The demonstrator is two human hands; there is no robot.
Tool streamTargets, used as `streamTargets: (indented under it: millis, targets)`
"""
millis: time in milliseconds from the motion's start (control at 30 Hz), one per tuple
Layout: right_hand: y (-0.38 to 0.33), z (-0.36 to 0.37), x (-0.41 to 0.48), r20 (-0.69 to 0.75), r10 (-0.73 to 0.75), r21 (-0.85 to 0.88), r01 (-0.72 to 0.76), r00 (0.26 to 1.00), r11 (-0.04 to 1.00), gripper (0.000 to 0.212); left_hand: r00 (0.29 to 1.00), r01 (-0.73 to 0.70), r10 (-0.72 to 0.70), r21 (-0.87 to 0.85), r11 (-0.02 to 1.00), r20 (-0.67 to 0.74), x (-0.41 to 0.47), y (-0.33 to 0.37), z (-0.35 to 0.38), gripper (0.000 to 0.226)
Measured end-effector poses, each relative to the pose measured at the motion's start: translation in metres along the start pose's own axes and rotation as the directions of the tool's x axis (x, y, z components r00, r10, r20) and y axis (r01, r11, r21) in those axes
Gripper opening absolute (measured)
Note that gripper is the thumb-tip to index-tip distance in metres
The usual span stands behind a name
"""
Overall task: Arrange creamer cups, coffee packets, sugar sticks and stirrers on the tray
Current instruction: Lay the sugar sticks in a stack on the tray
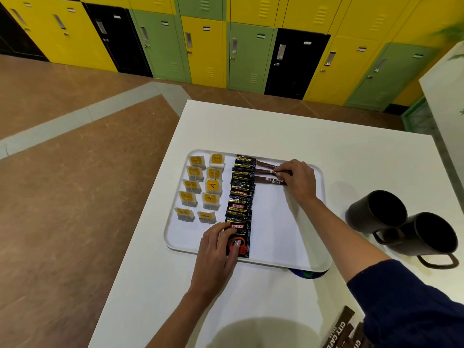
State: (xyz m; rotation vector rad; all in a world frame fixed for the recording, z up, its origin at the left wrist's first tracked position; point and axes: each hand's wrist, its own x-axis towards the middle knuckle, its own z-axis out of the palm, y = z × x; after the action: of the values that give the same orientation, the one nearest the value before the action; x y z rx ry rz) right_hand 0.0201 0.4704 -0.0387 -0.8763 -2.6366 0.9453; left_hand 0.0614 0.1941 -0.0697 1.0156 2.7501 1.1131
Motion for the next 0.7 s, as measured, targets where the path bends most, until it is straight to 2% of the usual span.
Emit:
streamTargets:
  millis: [367,500,567,700]
  targets:
    - [-0.004,0.005,-0.001,-0.026,-0.007,-0.071,0.006,1.0,0.997,0.012,1.0,-0.004,0.004,-0.037,0.999,-0.002,0.005,0.004,0.002,0.034]
    - [-0.024,0.009,-0.008,-0.105,0.068,0.237,-0.042,0.992,0.971,0.019,0.999,0.048,-0.048,-0.043,0.998,-0.007,0.005,0.007,0.002,0.041]
    - [-0.04,0.013,-0.01,-0.056,0.146,0.332,-0.119,0.988,0.936,0.025,0.994,0.103,-0.104,-0.061,0.993,-0.015,0.007,0.013,0.005,0.051]
    - [-0.064,0.028,-0.01,0.072,0.291,0.399,-0.295,0.954,0.868,0.034,0.97,0.242,-0.244,-0.115,0.963,0.0,0.011,0.027,0.014,0.072]
